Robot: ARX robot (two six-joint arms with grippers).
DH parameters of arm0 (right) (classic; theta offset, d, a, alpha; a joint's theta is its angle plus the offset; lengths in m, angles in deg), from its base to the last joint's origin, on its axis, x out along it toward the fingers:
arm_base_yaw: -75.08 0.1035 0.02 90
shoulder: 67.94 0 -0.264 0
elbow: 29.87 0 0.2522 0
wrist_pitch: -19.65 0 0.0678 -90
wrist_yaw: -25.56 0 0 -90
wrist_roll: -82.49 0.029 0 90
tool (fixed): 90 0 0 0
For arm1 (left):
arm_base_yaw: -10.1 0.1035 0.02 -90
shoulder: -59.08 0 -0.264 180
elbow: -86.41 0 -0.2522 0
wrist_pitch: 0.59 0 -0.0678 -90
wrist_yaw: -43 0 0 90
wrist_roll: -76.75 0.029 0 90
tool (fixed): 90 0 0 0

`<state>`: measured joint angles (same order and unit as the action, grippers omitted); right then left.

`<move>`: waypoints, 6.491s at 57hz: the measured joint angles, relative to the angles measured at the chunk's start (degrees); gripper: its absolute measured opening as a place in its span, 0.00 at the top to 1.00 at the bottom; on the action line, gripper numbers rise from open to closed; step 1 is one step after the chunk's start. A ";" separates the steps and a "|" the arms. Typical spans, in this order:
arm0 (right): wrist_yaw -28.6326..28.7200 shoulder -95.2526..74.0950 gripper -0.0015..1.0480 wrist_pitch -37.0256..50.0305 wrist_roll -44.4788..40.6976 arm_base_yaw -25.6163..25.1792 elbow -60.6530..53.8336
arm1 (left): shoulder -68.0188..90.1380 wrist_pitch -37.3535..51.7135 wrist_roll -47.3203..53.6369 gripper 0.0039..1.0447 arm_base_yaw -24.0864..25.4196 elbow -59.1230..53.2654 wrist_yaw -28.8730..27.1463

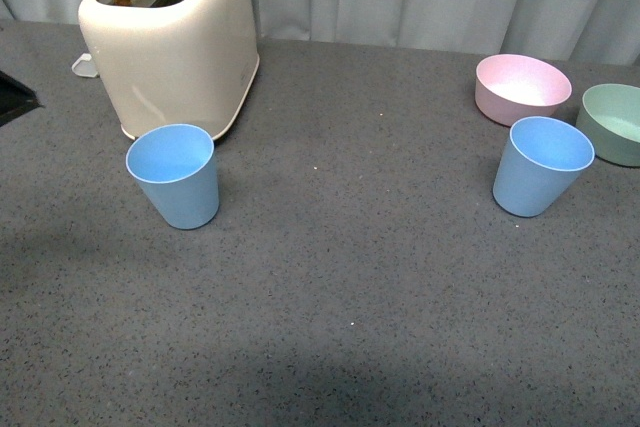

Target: Stack blue cups with both arms

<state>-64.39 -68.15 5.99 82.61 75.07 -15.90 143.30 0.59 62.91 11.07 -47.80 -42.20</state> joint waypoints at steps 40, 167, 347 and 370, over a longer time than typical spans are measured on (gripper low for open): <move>0.00 0.00 0.09 0.00 0.00 0.00 0.00 | 25.07 -18.56 -5.27 0.06 -6.32 22.99 3.39; 0.00 0.00 0.09 0.00 0.00 0.00 0.00 | 44.65 -36.22 -15.78 0.66 -29.22 55.54 -6.08; 0.00 0.00 0.09 -0.02 0.00 0.00 0.00 | -74.84 -5.35 13.42 0.97 -1.11 -30.95 -4.83; 0.00 -0.02 0.09 -0.02 0.00 0.00 0.00 | -83.95 -14.80 13.40 0.77 -1.11 -30.95 -4.79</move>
<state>-64.39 -68.17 5.96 82.61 75.07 -15.90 59.35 -14.21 76.30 9.96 -78.75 -46.99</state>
